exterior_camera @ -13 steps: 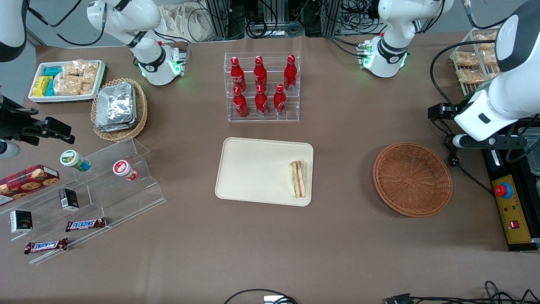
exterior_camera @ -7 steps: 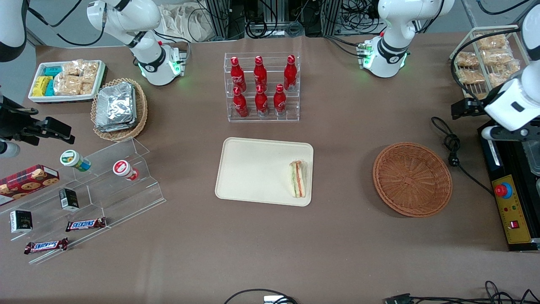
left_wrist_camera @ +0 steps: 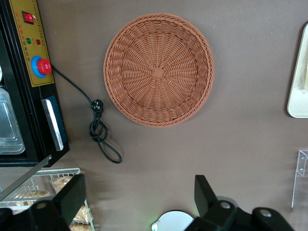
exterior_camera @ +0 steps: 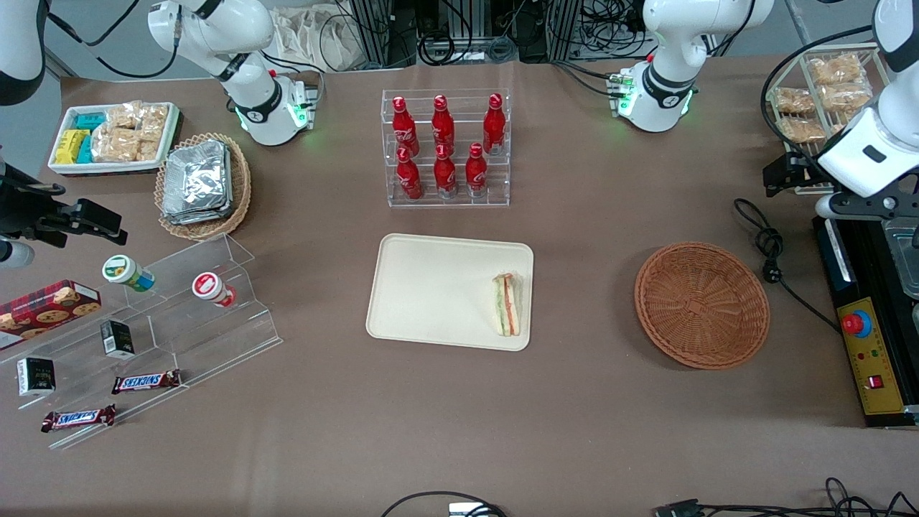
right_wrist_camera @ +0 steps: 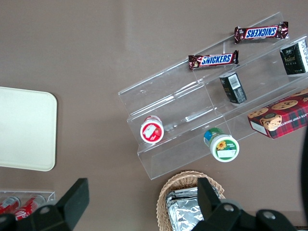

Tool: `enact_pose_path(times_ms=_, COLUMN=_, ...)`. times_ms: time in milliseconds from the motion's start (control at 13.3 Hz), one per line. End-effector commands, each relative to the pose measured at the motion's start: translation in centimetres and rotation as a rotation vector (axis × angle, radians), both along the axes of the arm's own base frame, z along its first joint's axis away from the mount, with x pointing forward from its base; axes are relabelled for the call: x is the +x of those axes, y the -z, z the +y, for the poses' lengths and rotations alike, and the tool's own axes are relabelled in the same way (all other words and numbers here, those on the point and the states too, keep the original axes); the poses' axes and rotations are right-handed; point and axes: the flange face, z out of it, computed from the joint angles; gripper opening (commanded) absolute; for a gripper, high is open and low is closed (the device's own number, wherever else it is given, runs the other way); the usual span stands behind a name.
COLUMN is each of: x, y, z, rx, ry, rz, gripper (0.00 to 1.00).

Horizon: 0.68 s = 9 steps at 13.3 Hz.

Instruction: Place sandwich from basket to tray

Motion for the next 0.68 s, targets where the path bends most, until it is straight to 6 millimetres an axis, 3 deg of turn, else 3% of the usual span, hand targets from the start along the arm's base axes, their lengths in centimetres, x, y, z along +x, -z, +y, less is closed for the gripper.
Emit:
enact_pose_path(times_ms=0, x=-0.3, y=0.1, z=-0.2, rx=-0.008, ry=0.011, rz=-0.01, gripper=1.0)
enact_pose_path(times_ms=225, x=0.4, y=-0.1, z=0.8, rx=-0.013, ry=0.002, rz=-0.019, gripper=1.0)
enact_pose_path(times_ms=601, x=0.2, y=-0.2, z=-0.4, rx=-0.009, ry=0.033, rz=-0.016, gripper=1.0)
